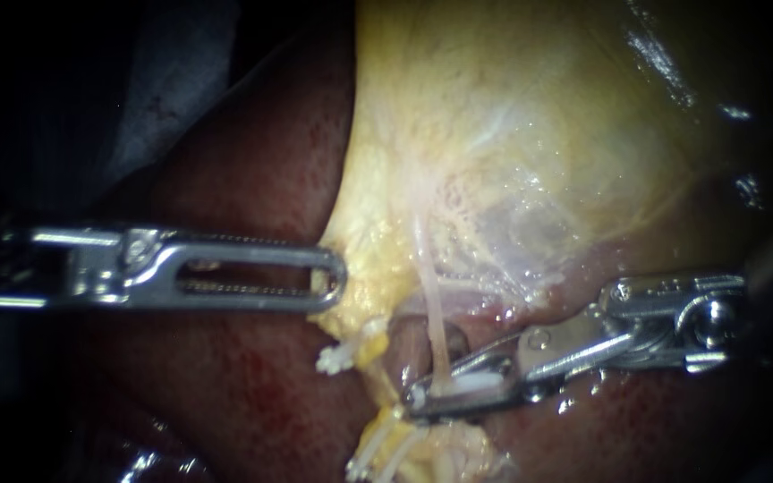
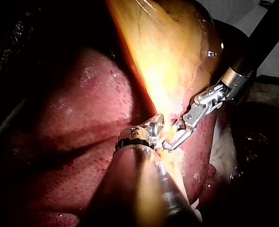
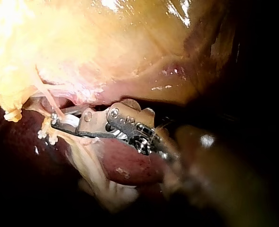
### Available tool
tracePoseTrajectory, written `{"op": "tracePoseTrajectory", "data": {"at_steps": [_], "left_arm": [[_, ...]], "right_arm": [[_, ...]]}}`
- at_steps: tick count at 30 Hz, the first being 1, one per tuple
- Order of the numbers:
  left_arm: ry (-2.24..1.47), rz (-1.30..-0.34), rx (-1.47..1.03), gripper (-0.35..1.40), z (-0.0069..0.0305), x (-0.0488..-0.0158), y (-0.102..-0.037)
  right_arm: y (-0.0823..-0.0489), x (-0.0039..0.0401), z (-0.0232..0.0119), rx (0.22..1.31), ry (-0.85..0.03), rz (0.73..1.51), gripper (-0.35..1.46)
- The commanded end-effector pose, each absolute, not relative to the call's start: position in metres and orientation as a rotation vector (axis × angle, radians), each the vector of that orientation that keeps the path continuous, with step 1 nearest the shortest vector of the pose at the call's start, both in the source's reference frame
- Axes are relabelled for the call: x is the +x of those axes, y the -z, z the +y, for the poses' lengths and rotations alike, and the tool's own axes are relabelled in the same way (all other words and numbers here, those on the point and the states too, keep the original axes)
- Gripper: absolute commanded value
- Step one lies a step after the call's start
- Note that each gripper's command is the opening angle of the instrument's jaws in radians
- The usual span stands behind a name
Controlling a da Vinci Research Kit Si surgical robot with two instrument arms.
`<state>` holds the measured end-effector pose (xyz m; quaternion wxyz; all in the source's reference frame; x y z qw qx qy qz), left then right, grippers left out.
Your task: Going back first clip right tube
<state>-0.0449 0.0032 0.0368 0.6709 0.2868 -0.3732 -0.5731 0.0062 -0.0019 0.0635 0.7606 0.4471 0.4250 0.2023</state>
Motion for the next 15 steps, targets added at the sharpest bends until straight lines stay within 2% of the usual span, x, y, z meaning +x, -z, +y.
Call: {"op": "tracePoseTrajectory", "data": {"at_steps": [1,10,12,15], "left_arm": [[1.292,-0.841,0.645,-0.35,0.0032,-0.0449,-0.0368],[1.292,-0.841,0.645,-0.35,0.0032,-0.0449,-0.0368],[1.292,-0.841,0.645,-0.35,0.0032,-0.0449,-0.0368],[1.292,-0.841,0.645,-0.35,0.0032,-0.0449,-0.0368]], "right_arm": [[-0.0635,0.0062,-0.0019,0.973,-0.440,0.925,-0.21],[-0.0635,0.0062,-0.0019,0.973,-0.440,0.925,-0.20],[-0.0635,0.0061,-0.0019,0.974,-0.440,0.925,-0.14],[-0.0635,0.0061,-0.0018,0.976,-0.438,0.924,0.12]]}}
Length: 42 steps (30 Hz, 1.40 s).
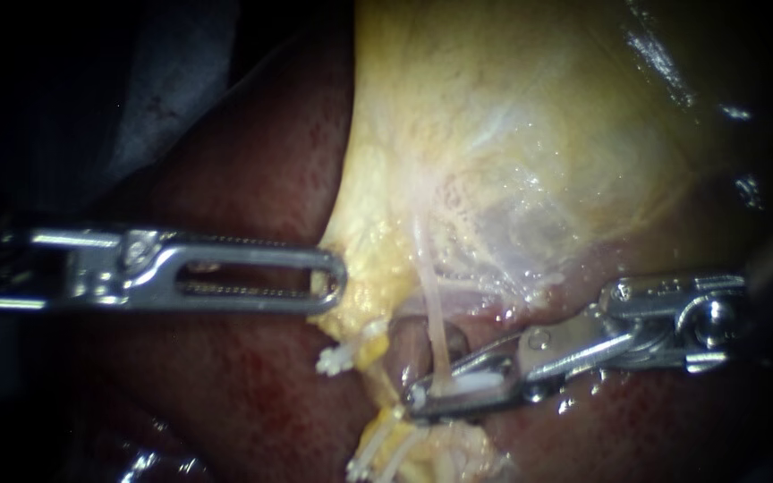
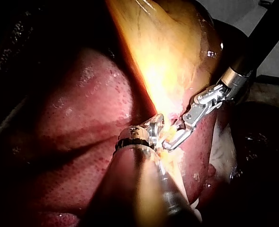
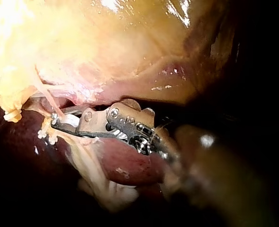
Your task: Going back first clip right tube
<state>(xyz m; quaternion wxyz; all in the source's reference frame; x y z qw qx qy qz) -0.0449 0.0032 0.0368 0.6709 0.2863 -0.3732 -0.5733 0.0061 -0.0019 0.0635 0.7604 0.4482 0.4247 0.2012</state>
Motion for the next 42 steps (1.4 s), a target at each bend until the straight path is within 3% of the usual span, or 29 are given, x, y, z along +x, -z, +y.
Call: {"op": "tracePoseTrajectory", "data": {"at_steps": [1,5,10,26,42], "left_arm": [[1.292,-0.841,0.645,-0.35,0.0032,-0.0449,-0.0368],[1.292,-0.841,0.645,-0.35,0.0032,-0.0449,-0.0368],[1.292,-0.841,0.645,-0.35,0.0032,-0.0449,-0.0368],[1.292,-0.841,0.645,-0.35,0.0032,-0.0450,-0.0369],[1.292,-0.841,0.645,-0.35,0.0033,-0.0450,-0.0369]], "right_arm": [[-0.0635,0.0061,-0.0018,0.976,-0.438,0.924,0.16],[-0.0634,0.0059,-0.0017,0.970,-0.444,0.927,0.33],[-0.0628,0.0055,-0.0011,0.957,-0.456,0.935,0.38],[-0.0596,0.0020,0.0024,0.924,-0.485,0.961,0.37],[-0.0614,0.0040,0.0005,0.919,-0.470,0.958,0.36]]}}
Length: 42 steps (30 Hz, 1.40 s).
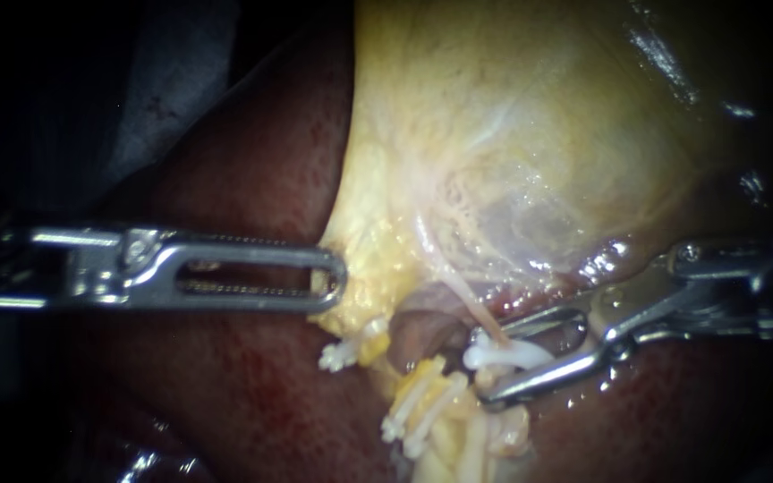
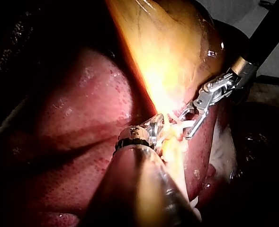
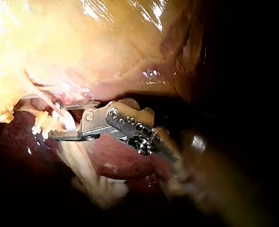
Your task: Going back first clip right tube
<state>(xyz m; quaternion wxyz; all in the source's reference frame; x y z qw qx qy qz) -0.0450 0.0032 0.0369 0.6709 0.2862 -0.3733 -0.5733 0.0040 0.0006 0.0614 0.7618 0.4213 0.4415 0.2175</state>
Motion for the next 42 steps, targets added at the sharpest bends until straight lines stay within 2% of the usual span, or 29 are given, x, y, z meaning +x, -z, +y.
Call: {"op": "tracePoseTrajectory", "data": {"at_steps": [1,15,29,36,42], "left_arm": [[1.292,-0.841,0.644,-0.35,0.0032,-0.0450,-0.0369],[1.291,-0.841,0.647,-0.35,0.0032,-0.0450,-0.0369],[1.291,-0.841,0.647,-0.35,0.0032,-0.0451,-0.0369],[1.290,-0.841,0.647,-0.35,0.0033,-0.0450,-0.0370],[1.289,-0.841,0.646,-0.35,0.0033,-0.0451,-0.0374]], "right_arm": [[-0.0616,0.0043,0.0003,0.918,-0.466,0.955,0.36],[-0.0631,0.0064,-0.0010,0.915,-0.455,0.952,0.50],[-0.0628,0.0061,-0.0013,0.918,-0.452,0.955,0.52],[-0.0609,0.0036,-0.0001,0.928,-0.457,0.956,0.51],[-0.0575,0.0009,0.0021,0.933,-0.483,0.961,0.48]]}}
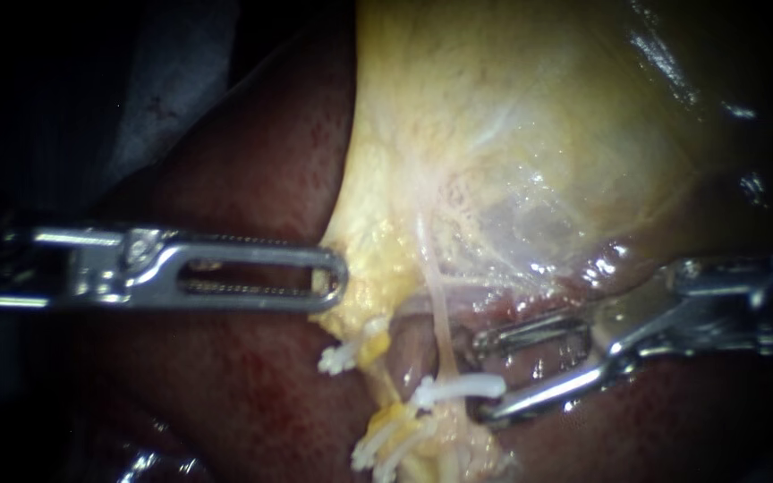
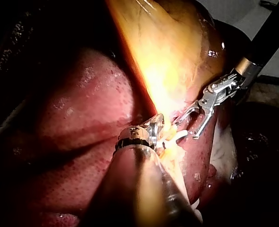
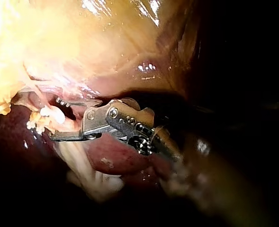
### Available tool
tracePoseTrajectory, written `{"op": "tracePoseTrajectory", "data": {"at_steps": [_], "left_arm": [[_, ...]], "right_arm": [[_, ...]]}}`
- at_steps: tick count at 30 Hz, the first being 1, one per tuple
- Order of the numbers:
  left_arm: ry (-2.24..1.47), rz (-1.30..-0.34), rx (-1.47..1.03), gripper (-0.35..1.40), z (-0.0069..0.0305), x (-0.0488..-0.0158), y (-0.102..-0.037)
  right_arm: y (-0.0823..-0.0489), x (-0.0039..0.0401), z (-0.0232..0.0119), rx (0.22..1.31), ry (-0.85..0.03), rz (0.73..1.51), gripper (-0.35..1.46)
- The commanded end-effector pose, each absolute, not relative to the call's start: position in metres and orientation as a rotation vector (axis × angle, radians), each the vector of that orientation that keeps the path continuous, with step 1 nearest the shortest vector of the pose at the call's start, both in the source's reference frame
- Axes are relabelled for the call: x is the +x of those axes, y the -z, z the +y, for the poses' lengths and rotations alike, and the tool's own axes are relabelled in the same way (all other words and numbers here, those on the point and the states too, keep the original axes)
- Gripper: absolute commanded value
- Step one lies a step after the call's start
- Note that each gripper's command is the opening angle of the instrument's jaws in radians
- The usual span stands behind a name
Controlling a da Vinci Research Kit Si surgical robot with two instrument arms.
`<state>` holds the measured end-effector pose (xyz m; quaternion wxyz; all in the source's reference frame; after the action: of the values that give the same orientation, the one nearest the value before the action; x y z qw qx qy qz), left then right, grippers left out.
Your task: Going back first clip right tube
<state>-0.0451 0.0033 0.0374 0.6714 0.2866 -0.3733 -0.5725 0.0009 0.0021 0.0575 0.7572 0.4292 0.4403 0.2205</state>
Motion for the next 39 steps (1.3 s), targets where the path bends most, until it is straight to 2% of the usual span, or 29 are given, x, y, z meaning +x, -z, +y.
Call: {"op": "tracePoseTrajectory", "data": {"at_steps": [1,7,18,29,39], "left_arm": [[1.289,-0.841,0.646,-0.35,0.0033,-0.0451,-0.0374],[1.290,-0.841,0.645,-0.35,0.0033,-0.0451,-0.0374],[1.289,-0.841,0.645,-0.35,0.0033,-0.0454,-0.0377],[1.288,-0.841,0.645,-0.35,0.0033,-0.0458,-0.0382],[1.278,-0.839,0.645,-0.35,0.0030,-0.0486,-0.0417]], "right_arm": [[-0.0568,0.0005,0.0025,0.935,-0.487,0.961,0.47],[-0.0539,-0.0012,0.0045,0.933,-0.511,0.969,0.47],[-0.0506,-0.0041,0.0093,0.820,-0.479,1.035,0.49],[-0.0505,-0.0044,0.0094,0.806,-0.480,1.039,0.49],[-0.0505,-0.0045,0.0093,0.806,-0.479,1.039,0.49]]}}
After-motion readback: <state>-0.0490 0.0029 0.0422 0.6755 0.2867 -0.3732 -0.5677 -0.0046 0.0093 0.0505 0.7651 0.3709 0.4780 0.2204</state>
